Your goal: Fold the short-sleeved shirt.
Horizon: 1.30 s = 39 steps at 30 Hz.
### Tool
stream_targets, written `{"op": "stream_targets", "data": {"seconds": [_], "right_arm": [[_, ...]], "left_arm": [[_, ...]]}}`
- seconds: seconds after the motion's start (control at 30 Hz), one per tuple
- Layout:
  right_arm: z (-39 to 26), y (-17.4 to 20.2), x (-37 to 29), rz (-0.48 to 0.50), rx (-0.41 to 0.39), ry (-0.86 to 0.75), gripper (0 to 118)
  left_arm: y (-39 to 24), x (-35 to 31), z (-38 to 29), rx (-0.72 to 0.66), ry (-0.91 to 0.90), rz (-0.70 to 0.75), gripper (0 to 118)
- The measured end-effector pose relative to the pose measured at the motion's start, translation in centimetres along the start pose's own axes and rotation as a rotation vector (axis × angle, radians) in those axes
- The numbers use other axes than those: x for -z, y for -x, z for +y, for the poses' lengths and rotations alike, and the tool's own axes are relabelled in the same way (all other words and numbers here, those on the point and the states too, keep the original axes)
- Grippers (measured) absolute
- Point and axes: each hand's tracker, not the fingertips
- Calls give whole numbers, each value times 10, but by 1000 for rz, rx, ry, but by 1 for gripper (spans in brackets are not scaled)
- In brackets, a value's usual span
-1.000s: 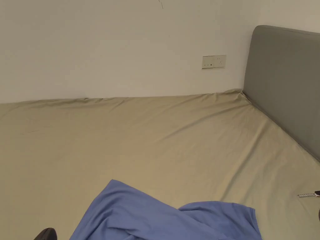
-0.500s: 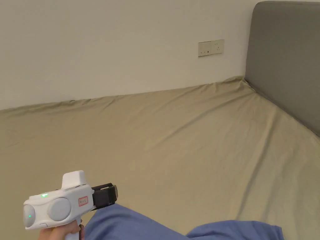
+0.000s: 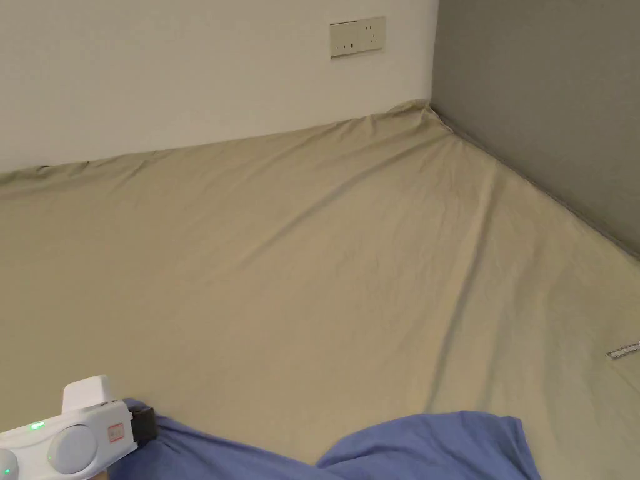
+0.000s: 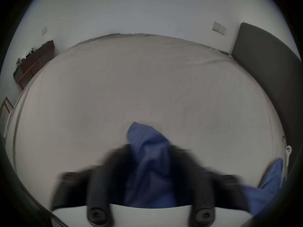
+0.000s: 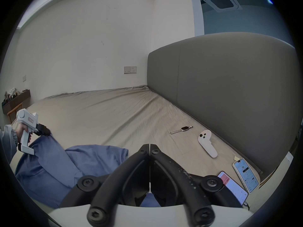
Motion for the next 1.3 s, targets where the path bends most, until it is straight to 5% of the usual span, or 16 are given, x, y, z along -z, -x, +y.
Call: {"op": "stream_targets", "data": {"seconds": [0.03,0.13,0.23,0.27,0.3,0.4,0.5,0.57,0.67,0.7,0.8,0.93,1.3], "right_arm": [[1,-1,0,1,0,1,3],[5,-4,2,10,4,19,28],[2,-13,20,30,29,131,111],[-1,-17,31,39,37,201,118],[-7,-21,43,31,52,267,117],[-32,-33,71,20,85,472,79],[-49,-34,74,-12,122,602,69],[-64,-35,77,11,167,637,32],[-66,-27,71,20,129,582,17],[-62,-23,71,44,108,571,3],[-52,-18,71,47,100,503,3],[-25,-31,61,26,213,326,2],[90,-40,-69,137,253,-263,2]], "left_arm": [[4,0,1,-21,16,-6,1],[15,0,4,-105,37,-47,1],[13,-15,0,-134,25,-47,1],[13,-18,-2,-135,21,-49,1],[14,-21,-4,-133,20,-51,1],[19,-22,-7,-125,19,-50,1],[22,-23,-11,-127,22,-54,1],[23,-23,-14,-123,29,-52,1],[13,-31,-23,-116,29,-48,1],[12,-33,-23,-113,27,-45,1],[18,-32,-18,-109,15,-45,1],[30,-57,-6,-135,-69,-72,1],[68,-285,-17,-191,-502,-159,1]]}}
